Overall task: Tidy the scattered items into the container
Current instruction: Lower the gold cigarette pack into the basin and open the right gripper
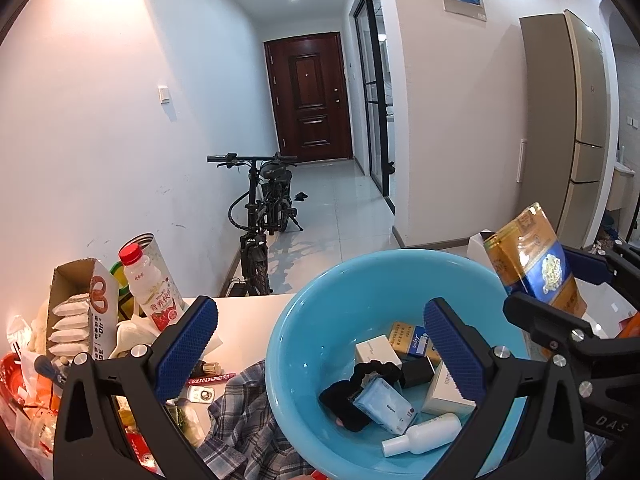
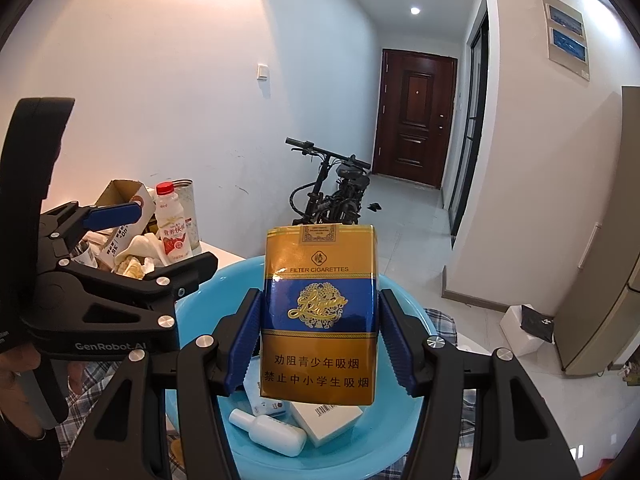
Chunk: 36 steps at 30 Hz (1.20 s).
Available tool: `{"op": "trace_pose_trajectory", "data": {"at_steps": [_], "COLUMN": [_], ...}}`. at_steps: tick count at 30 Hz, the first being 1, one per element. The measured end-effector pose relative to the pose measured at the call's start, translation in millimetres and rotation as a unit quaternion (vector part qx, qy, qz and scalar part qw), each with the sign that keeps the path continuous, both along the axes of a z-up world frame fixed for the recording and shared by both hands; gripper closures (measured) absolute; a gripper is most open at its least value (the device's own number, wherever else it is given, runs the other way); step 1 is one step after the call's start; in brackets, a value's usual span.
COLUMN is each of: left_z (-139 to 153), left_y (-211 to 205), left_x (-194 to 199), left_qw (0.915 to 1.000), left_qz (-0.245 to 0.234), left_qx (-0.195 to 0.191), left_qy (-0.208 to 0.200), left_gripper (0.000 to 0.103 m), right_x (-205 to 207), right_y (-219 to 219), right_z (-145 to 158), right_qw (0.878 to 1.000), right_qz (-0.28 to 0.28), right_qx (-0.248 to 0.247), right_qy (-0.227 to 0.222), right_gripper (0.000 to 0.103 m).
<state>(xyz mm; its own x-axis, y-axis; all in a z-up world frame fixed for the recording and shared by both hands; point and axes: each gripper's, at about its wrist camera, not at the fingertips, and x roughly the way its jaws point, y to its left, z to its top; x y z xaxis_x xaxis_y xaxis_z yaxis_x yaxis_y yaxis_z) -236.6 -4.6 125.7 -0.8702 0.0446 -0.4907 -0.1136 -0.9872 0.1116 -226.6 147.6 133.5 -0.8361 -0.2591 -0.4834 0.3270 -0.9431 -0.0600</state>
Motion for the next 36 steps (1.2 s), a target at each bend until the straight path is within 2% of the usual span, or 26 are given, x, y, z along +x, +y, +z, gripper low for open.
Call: {"op": "trace_pose_trajectory", "data": {"at_steps": [10,15,20,23,26,29,36], "left_z": [6.6,8.4,9.4,11.1,13.6,17.6,28.3], "left_y": [-6.3,-12.0,-14.1,-16.1,-13.9,-10.8,-3.0], "left_x": [6.3,5.5,6.1,7.1,12.0,16.8,35.9], "left_qw": [0.9998,0.9989,0.9988,0.9981,0.9982,0.9987,0.9987], "left_qz": [0.008,0.006,0.013,0.011,0.0,0.003,-0.007], "left_qx": [0.014,0.045,0.046,0.06,0.06,0.049,0.035], "left_qy": [0.012,0.005,0.008,0.005,0.006,0.014,0.036], "left_gripper": [0.001,0.001,0.001,0.001,0.001,0.001,0.0], "right_x": [2.3,3.2,1.8,-0.2,3.9,6.7,15.2], "right_y": [-2.1,-0.3,2.9,4.4,2.6,3.2,8.3], "right_z": [1.2,1.0,0.8,-1.1,1.7,4.2,12.3], "right_qw": [1.0,1.0,1.0,1.0,1.0,1.0,0.999], "right_qz": [0.0,-0.002,-0.001,-0.002,-0.015,-0.017,-0.025], "right_qx": [0.001,0.0,-0.009,-0.014,0.001,0.0,0.003], "right_qy": [0.003,0.005,0.004,-0.004,0.005,0.01,0.021], "right_gripper": [0.043,0.043,0.042,0.014,0.012,0.0,0.0]}}
